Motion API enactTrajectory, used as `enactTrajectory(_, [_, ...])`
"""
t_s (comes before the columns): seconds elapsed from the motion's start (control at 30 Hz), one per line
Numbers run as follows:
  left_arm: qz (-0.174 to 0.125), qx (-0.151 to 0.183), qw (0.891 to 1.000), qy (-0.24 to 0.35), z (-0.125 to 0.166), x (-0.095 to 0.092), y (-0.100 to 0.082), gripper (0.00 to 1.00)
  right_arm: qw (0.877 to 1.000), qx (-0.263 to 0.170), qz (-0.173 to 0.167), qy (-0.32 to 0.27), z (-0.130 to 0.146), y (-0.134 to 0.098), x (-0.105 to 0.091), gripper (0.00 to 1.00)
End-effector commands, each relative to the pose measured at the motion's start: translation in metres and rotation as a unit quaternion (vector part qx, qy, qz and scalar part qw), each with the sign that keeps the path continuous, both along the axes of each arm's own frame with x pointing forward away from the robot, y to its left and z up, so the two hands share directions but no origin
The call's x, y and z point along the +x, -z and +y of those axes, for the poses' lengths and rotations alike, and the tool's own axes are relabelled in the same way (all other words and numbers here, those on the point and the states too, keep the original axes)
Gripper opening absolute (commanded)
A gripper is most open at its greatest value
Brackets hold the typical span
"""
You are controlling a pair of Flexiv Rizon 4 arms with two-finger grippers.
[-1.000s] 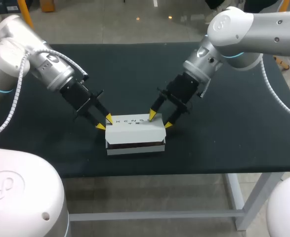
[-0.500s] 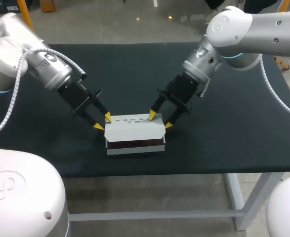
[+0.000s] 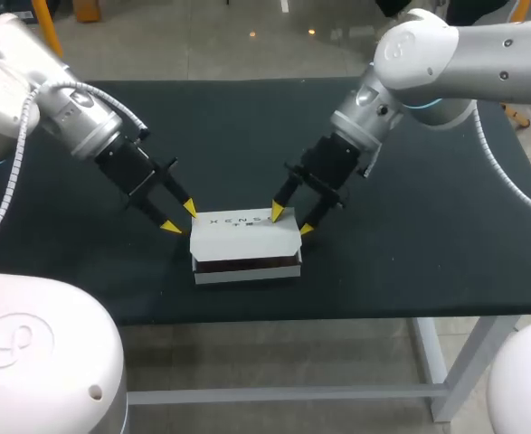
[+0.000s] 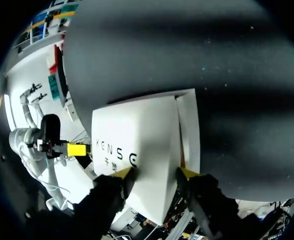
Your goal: Assemble the packaging by folding the flat box into shape, placing the metal phone stand inside, and closing the box properly
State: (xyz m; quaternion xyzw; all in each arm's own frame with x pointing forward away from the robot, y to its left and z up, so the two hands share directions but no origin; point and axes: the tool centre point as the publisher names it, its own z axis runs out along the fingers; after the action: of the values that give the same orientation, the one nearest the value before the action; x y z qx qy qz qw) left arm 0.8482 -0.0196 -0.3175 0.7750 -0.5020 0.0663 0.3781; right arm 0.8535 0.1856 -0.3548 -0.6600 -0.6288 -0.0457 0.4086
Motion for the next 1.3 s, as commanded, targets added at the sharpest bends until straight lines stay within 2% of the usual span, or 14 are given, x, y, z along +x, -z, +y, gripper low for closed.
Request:
enactTrajectory(0.03, [-0.01,0.006,1.0,-0.003,0.003,-0.006,-0.008,0.47,1.0,0.0,-0.002,0.001,0.0,-0.001,-0.002,0.6])
enactTrajectory(0.1, [-0.016,0.008,1.0,-0.005,0.004,-0.006,-0.01,0.53,1.0,0.0,-0.002,0.003,-0.001,0.0,-0.001,0.61])
enactTrajectory(0.17, [-0.023,0.01,1.0,-0.002,0.005,-0.005,-0.013,0.5,1.0,0.0,-0.001,0.003,-0.001,0.001,-0.001,0.59])
enactTrajectory(0.27, [-0.04,0.013,0.999,0.008,0.007,-0.004,-0.019,0.57,1.0,0.0,0.0,0.004,-0.001,0.001,-0.001,0.56])
enactTrajectory(0.4, [-0.081,0.015,0.995,0.051,0.009,-0.003,-0.034,0.99,1.0,0.0,0.0,0.004,-0.001,0.001,-0.001,0.55])
enactTrajectory(0.57, [-0.162,0.029,0.976,0.144,0.009,0.001,-0.057,1.0,1.0,0.0,0.0,0.004,-0.001,0.001,-0.001,0.55])
enactTrajectory(0.7, [-0.247,0.063,0.933,0.253,0.0,-0.001,-0.075,1.0,1.0,0.0,0.0,0.004,-0.001,0.001,-0.001,0.57])
enactTrajectory(0.8, [-0.285,0.069,0.904,0.311,-0.007,-0.003,-0.085,1.0,1.0,0.0,0.0,0.004,-0.001,0.001,-0.001,0.58])
enactTrajectory(0.83, [-0.287,0.072,0.898,0.326,-0.009,-0.004,-0.087,1.0,1.0,0.0,0.0,0.004,-0.001,0.001,-0.001,0.57])
enactTrajectory(0.97, [-0.297,0.1,0.853,0.417,-0.024,-0.009,-0.095,1.0,1.0,0.0,0.0,0.004,-0.001,0.001,-0.001,0.57])
enactTrajectory(1.1, [-0.31,0.129,0.802,0.494,-0.034,-0.017,-0.103,1.0,1.0,0.0,0.0,0.004,-0.001,0.001,-0.001,0.56])
enactTrajectory(1.13, [-0.314,0.134,0.789,0.51,-0.036,-0.019,-0.106,1.0,1.0,0.0,0.0,0.004,-0.001,0.001,-0.001,0.56])
enactTrajectory(1.2, [-0.312,0.143,0.751,0.565,-0.037,-0.024,-0.11,1.0,1.0,0.0,0.0,0.004,-0.001,0.001,-0.001,0.56])
enactTrajectory(1.3, [-0.312,0.143,0.751,0.565,-0.037,-0.024,-0.11,1.0,1.0,0.0,0.0,0.004,-0.001,0.001,-0.001,0.56])
